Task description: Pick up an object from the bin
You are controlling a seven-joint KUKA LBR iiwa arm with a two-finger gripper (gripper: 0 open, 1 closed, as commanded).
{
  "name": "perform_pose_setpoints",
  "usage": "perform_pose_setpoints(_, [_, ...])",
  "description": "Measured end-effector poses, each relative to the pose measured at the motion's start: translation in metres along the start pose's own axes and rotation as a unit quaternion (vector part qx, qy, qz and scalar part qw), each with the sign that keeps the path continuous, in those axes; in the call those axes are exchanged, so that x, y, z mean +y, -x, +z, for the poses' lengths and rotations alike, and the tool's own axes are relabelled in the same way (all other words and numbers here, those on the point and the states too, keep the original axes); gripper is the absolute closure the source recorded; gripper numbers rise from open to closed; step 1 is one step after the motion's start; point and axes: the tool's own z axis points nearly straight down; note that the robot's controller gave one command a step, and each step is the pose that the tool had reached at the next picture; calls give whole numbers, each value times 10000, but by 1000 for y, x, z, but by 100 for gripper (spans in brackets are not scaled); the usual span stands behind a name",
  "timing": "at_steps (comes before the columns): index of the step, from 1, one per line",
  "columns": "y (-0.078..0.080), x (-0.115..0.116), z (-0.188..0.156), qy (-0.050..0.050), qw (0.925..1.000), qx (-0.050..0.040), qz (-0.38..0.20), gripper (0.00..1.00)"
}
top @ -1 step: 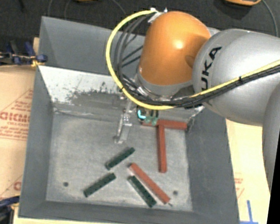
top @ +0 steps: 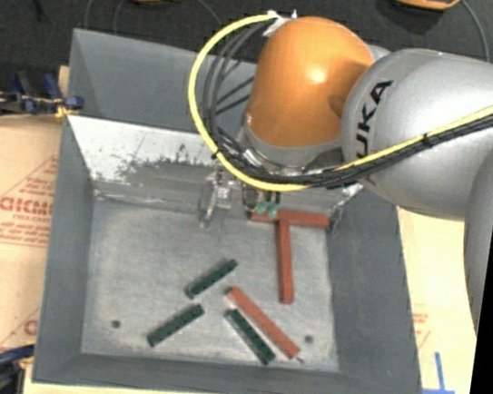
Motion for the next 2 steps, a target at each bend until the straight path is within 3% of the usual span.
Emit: perform_pose_setpoints(2, [0,0,0,0,10000,2,-1,100])
